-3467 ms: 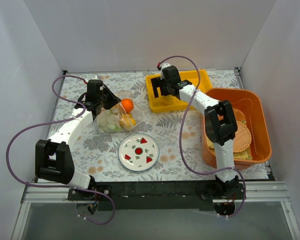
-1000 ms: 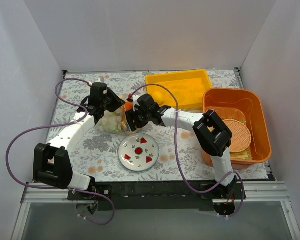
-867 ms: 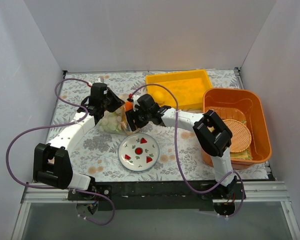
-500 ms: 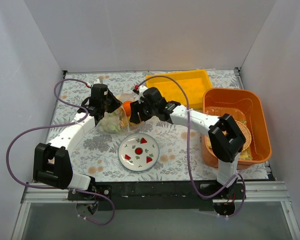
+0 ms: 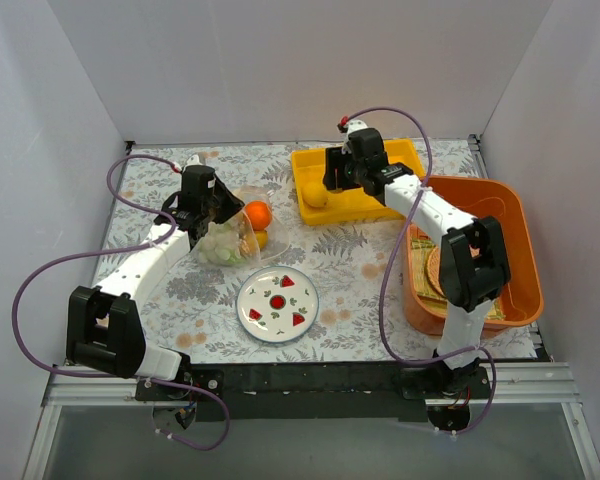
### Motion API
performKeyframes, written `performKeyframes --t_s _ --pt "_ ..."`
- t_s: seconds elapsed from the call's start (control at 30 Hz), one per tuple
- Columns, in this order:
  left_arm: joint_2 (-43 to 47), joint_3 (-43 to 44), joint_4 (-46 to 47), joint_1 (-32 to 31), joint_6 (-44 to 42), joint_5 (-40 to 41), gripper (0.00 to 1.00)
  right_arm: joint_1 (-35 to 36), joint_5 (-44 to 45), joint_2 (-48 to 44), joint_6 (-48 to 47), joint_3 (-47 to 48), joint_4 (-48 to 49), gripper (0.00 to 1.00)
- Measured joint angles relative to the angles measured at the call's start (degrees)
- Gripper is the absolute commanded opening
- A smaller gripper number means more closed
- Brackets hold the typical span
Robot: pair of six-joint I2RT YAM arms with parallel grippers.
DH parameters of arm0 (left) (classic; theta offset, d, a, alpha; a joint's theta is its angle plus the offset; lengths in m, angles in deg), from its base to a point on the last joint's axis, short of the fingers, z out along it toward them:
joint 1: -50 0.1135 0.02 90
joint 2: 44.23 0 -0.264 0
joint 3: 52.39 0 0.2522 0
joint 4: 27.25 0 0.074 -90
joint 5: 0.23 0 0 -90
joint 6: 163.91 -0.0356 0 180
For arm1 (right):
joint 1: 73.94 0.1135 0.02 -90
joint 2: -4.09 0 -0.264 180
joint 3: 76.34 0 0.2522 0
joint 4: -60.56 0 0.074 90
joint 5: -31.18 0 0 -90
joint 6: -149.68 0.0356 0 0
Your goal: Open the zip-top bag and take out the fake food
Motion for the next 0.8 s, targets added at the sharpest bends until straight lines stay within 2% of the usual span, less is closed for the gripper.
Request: performKeyframes --t_s 0.07,0.1,0.17,0.23,0.33,0.47,0.5,0.7,0.8 --pt "-0.1 0.3 0.0 0.0 -0.2 -0.4 0.0 -1.9 2.0 3.3 -0.4 3.2 -0.3 0.67" --pt "-0.1 0.4 0.0 0.0 -0.3 -0.7 0.0 -2.4 2.7 4.6 -0.6 4.4 -0.6 0.8" --pt "-0.3 0.6 0.0 0.0 -0.5 -1.6 0.0 -3.1 4.5 8.3 -1.4 7.7 -1.7 0.9" --pt "-0.5 0.7 0.0 0.0 -0.7 -2.3 0.0 -3.1 5.8 11.3 -2.0 10.1 -2.9 0.95" --pt "-0.7 0.7 0.0 0.0 -0.8 -3.0 0.0 -3.1 6.7 13.8 -3.1 12.1 -4.8 0.95" --pt "-0.7 0.7 0.0 0.0 -0.9 -3.8 0.0 -2.7 5.9 12.9 -2.8 11.4 -6.4 0.85" --pt "-0.7 0.7 0.0 0.0 -0.9 -4.0 0.0 -2.5 4.9 11.3 -2.1 9.7 -5.8 0.78" --pt "-0.8 0.7 0.1 0.0 -0.8 -5.1 0.0 2.0 -3.8 -6.4 5.5 -7.5 0.1 0.54" --pt "-0.9 0.7 0.2 0.0 -0.7 -5.3 0.0 7.6 -8.1 -11.0 9.4 -10.2 4.9 0.47"
